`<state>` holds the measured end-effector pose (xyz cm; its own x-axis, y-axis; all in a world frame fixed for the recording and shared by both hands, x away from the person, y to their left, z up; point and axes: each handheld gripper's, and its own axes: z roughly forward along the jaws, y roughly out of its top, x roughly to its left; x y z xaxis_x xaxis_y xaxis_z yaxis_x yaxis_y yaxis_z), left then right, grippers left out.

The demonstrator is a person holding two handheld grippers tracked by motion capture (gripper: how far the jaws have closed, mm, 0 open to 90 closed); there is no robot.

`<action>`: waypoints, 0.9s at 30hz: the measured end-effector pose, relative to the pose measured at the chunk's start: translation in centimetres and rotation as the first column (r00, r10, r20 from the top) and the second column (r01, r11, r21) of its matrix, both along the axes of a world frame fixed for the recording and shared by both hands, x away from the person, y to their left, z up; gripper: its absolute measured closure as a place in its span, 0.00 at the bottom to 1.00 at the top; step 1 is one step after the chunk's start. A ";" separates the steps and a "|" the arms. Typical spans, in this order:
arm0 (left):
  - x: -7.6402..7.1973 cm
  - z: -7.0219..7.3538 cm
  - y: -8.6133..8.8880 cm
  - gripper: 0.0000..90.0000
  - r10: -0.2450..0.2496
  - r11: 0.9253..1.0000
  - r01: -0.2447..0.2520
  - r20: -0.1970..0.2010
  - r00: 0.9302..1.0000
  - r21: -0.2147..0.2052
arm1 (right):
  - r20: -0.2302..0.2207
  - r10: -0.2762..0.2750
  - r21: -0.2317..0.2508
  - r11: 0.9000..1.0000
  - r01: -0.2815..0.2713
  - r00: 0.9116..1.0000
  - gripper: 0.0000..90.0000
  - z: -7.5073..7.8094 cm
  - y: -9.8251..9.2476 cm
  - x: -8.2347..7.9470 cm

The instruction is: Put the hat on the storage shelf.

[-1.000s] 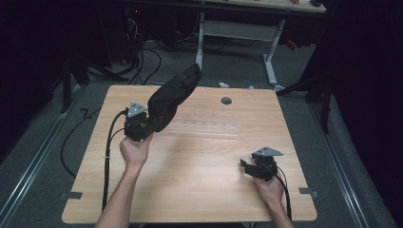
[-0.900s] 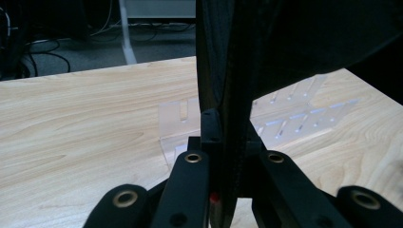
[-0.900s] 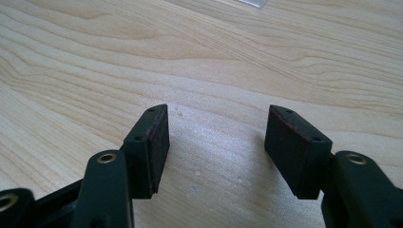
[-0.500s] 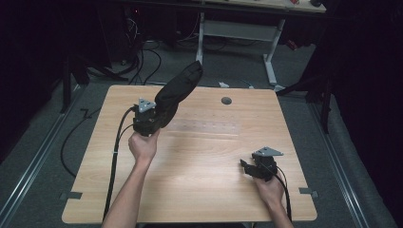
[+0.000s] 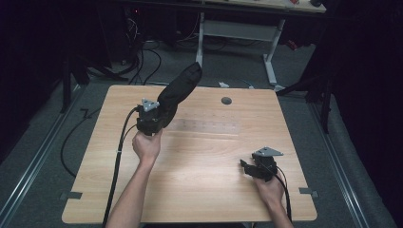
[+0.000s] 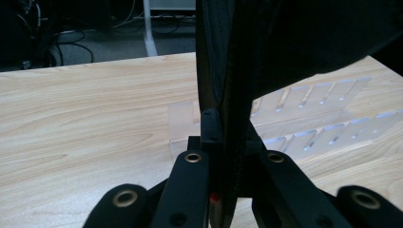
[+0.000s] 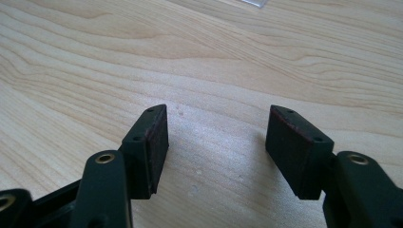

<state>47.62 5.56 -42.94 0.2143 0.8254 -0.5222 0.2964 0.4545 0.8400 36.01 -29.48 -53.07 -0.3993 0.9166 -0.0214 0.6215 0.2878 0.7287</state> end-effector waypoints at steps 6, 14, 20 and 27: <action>0.2 0.0 -0.3 0.96 0.019 1.000 -0.019 -0.003 1.000 -0.004 | -0.001 -0.001 0.001 1.000 0.001 1.000 0.45 0.0 0.0 0.0; 0.1 0.0 -0.9 0.95 0.038 0.999 -0.038 -0.004 0.999 -0.004 | -0.001 -0.001 0.001 1.000 0.001 1.000 0.45 0.0 0.0 0.0; 0.0 0.0 -1.0 0.93 0.040 0.999 -0.040 -0.011 0.999 -0.029 | -0.001 0.000 0.000 1.000 0.000 1.000 0.45 0.0 0.0 0.0; -0.2 -0.1 -0.9 0.93 0.042 0.998 -0.043 -0.027 0.999 -0.048 | -0.001 0.000 0.000 1.000 0.000 1.000 0.45 0.0 0.0 0.0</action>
